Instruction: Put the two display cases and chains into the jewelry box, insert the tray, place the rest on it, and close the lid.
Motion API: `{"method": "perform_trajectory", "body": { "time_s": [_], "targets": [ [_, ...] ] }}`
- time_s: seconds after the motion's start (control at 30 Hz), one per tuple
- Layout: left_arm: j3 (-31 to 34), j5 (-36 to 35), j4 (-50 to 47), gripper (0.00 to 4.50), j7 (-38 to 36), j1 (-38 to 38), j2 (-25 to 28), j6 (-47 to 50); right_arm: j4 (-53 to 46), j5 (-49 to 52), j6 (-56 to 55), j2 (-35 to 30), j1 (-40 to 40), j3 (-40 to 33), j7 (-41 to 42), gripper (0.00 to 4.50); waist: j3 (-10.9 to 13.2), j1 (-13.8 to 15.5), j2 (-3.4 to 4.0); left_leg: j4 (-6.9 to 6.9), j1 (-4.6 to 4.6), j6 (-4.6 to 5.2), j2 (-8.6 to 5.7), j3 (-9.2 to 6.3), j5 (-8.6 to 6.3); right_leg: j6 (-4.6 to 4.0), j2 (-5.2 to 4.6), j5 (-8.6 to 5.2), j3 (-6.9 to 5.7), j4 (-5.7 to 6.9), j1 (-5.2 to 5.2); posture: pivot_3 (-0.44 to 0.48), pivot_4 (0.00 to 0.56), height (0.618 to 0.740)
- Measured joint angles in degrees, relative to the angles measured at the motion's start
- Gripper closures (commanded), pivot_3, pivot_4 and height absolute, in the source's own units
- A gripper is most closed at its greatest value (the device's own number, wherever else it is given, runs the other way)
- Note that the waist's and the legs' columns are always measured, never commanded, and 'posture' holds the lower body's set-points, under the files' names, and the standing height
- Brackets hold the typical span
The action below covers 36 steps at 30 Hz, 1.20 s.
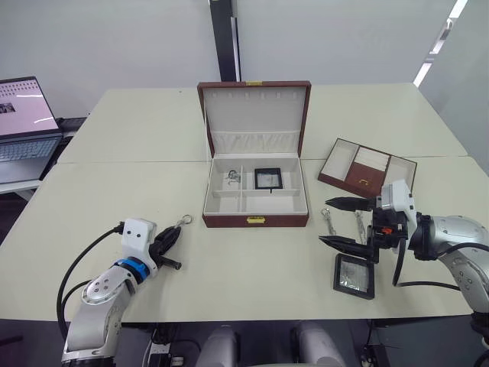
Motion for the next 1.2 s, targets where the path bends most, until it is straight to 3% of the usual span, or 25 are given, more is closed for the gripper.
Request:
{"method": "perform_trajectory", "body": {
  "time_s": [0.37,0.8,1.03,1.2],
  "targets": [
    [1.83,-5.78,-6.44,4.48,0.49,-0.30,-0.76,5.93,-0.80,1.32,1.24,-0.01,-0.41,-1.04,-0.39,0.00,0.34,-0.01,-0.56,0.00,-0.08,0.00,0.05,-0.08,0.00,0.00,0.08,0.00,-0.08,-0.01,-0.06,0.000,0.150,0.740],
    [5.07,-17.20,-19.54,4.48,4.14,-12.01,5.28,21.22,-2.77,4.91,3.42,-0.26,-1.75,-4.49,-3.68,0.00,0.48,0.00,-0.78,0.00,-0.09,0.00,0.05,-0.09,0.00,-0.01,0.10,0.00,-0.08,-0.01,-0.07,0.000,0.150,0.740],
    [1.08,-17.89,-18.97,4.48,5.54,-18.12,4.16,23.90,-3.28,4.92,3.42,-0.27,-1.05,-5.80,-5.35,0.00,0.58,0.02,-0.94,0.00,-0.11,-0.01,0.03,-0.08,0.00,-0.01,0.10,0.00,-0.07,-0.02,-0.07,0.000,0.150,0.740],
    [-2.34,-16.56,-16.59,4.48,5.35,-18.44,2.66,23.56,-4.26,4.94,3.63,-0.47,0.95,-7.33,-6.47,0.00,0.60,-0.04,-0.95,-0.02,-0.12,-0.01,0.05,-0.07,0.00,-0.01,0.12,0.00,-0.06,-0.04,-0.09,0.000,0.150,0.740]
  ]
}}
